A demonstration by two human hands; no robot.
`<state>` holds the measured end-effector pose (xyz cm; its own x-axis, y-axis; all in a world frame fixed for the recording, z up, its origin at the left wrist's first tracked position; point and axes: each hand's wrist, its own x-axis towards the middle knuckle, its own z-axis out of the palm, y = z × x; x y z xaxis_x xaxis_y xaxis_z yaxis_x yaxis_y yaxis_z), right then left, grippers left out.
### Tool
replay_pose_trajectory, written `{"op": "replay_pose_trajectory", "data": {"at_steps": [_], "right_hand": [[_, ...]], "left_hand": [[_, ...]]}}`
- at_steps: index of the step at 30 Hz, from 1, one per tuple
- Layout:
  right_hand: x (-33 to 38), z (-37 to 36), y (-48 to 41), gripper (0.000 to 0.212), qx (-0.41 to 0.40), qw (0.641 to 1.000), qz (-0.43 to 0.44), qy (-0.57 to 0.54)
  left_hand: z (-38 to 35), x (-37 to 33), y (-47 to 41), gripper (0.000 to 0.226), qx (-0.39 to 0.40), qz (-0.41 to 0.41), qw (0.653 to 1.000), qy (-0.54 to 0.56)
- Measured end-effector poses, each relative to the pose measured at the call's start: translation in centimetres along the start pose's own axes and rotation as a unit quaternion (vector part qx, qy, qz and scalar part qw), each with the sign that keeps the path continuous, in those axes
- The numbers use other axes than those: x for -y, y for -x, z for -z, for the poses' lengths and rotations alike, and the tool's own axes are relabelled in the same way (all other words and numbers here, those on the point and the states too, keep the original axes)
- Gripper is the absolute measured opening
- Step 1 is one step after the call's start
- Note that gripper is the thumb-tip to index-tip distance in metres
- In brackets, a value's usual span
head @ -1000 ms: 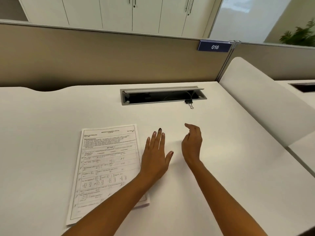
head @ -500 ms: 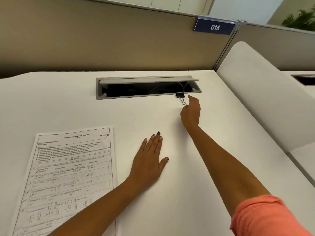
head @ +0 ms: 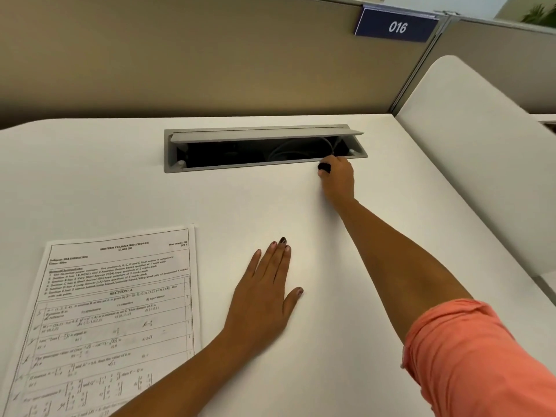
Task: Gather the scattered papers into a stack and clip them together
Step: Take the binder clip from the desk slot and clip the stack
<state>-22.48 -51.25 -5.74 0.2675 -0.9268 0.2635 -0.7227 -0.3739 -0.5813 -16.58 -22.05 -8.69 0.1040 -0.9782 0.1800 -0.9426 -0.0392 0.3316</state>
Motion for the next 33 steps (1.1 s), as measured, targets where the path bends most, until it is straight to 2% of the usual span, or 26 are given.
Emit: {"op": "replay_pose_trajectory", "data": {"at_steps": [4,7,9,11,13,17,21,23,28,33], "right_hand": [[0.1,0.8,1.5,0.017,-0.018,0.999,0.000,-0.044],[1.5,1.7,3.7,0.018,-0.086,0.992,-0.021,-0.088],[3.2,2.7,5.6,0.017,-0.119,0.979,-0.051,-0.155],[5.2,3.8,7.9,0.018,-0.116,0.964,-0.085,-0.222],[7.2,4.9,10.4,0.017,-0.104,0.954,-0.098,-0.265],[11.4,7.2,15.7,0.016,-0.079,0.940,-0.104,-0.316],[15.0,8.3,21.1,0.015,-0.032,0.929,-0.122,-0.349],[16.6,8.4,23.5,0.014,-0.003,0.924,-0.129,-0.359],[20.1,8.8,28.1,0.013,0.033,0.926,-0.115,-0.357],[22.9,8.8,31.6,0.011,0.073,0.929,-0.092,-0.350]], "left_hand": [[0.1,0.0,-0.1,0.065,0.005,-0.002,1.000,0.012],[0.5,0.2,-0.2,0.065,0.026,-0.011,0.999,0.027],[1.6,0.3,-0.5,0.065,0.026,-0.002,0.993,0.119],[4.4,0.3,-0.8,0.045,0.035,0.087,0.951,0.296],[7.3,0.7,-0.9,0.020,-0.004,0.162,0.901,0.403],[11.9,1.3,0.6,0.014,-0.065,0.220,0.826,0.515],[15.4,1.2,3.2,0.014,-0.100,0.244,0.787,0.557],[16.6,1.0,5.1,0.015,-0.100,0.249,0.790,0.552],[18.9,0.8,10.0,0.013,-0.109,0.258,0.827,0.487],[20.6,0.8,14.4,0.007,-0.164,0.244,0.861,0.416]]}}
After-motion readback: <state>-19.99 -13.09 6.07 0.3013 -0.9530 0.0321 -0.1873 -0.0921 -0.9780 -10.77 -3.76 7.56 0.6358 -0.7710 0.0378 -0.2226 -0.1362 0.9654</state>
